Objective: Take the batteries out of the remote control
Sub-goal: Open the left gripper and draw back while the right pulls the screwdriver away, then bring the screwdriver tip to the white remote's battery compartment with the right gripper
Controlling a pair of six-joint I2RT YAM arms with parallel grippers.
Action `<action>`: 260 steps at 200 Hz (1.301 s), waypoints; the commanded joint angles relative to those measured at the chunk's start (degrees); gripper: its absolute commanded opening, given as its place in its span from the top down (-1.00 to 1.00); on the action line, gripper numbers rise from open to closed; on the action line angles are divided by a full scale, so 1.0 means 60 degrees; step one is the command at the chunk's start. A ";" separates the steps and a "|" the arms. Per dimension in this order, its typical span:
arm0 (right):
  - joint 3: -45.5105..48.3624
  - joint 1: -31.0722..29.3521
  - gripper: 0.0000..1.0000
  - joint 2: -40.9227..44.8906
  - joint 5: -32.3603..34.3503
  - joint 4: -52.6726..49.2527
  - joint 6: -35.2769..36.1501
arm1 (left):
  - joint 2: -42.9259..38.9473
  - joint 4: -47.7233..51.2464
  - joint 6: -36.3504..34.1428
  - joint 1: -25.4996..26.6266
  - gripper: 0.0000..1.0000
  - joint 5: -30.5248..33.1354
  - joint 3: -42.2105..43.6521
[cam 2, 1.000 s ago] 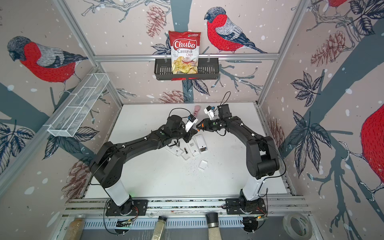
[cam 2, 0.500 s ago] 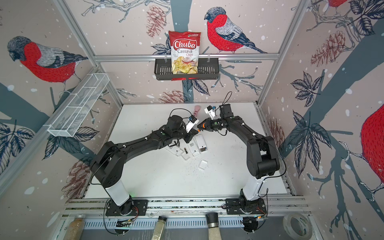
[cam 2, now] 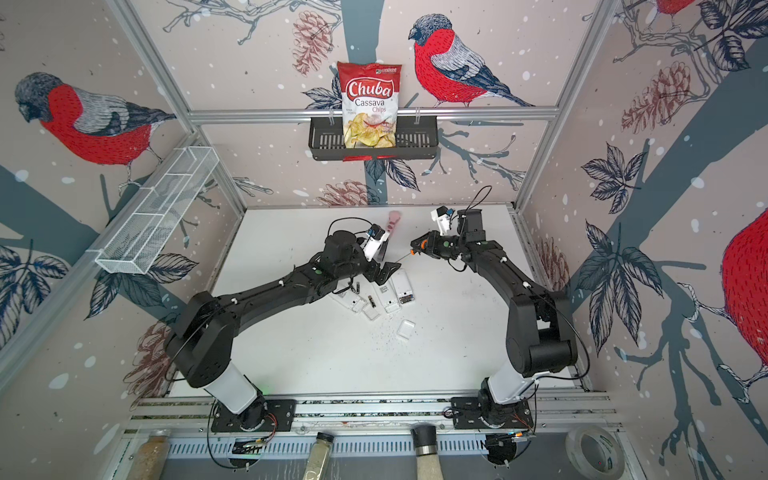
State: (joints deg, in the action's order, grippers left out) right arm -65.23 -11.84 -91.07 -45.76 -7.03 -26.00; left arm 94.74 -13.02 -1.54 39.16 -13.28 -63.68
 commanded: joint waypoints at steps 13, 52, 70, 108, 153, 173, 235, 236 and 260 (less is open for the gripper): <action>0.0981 0.0017 0.99 0.1233 0.1548 0.0673 -0.0472 | 0.0342 -0.0104 0.0479 -0.0219 -0.93 0.0905 -0.0373; 0.3310 0.0082 1.00 0.3662 0.3190 0.1236 -0.0686 | 0.1623 0.0655 0.1252 -0.0540 -0.77 -0.0067 -0.1093; 0.4356 0.0270 1.00 0.4561 0.3100 0.1318 -0.0704 | 0.2051 0.0689 0.1330 -0.0555 -0.56 -0.0489 -0.1236; 0.5656 0.0332 1.00 0.5606 0.2950 0.1741 -0.1079 | 0.2612 0.0835 0.1202 -0.0451 -0.01 -0.0420 -0.1532; 0.6238 0.0195 1.00 0.5671 0.3077 0.2264 -0.1517 | 0.3039 0.0841 0.1033 -0.0188 0.13 -0.0275 -0.1477; 0.6380 -0.0045 1.00 0.5593 0.3275 0.2522 -0.1642 | 0.3157 0.0695 0.0951 -0.0059 0.16 -0.0261 -0.1356; 0.6441 -0.0829 1.00 0.4544 0.4095 0.3160 -0.1717 | 0.3574 0.0433 0.1071 0.0007 0.27 -0.0189 -0.1268; 0.6437 -0.0834 1.00 0.4536 0.4118 0.3161 -0.1717 | 0.3575 0.0430 0.1067 0.0007 0.28 -0.0189 -0.1267; 0.6391 -0.1003 1.00 0.4253 0.4508 0.3262 -0.1718 | 0.3597 0.0348 0.1008 0.0064 0.30 -0.0145 -0.1272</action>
State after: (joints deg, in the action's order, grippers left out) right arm -26.59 -17.08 -64.31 -22.22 9.32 -35.99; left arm 116.16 -8.67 5.50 39.22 -14.44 -71.33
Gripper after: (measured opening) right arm 0.211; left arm 0.355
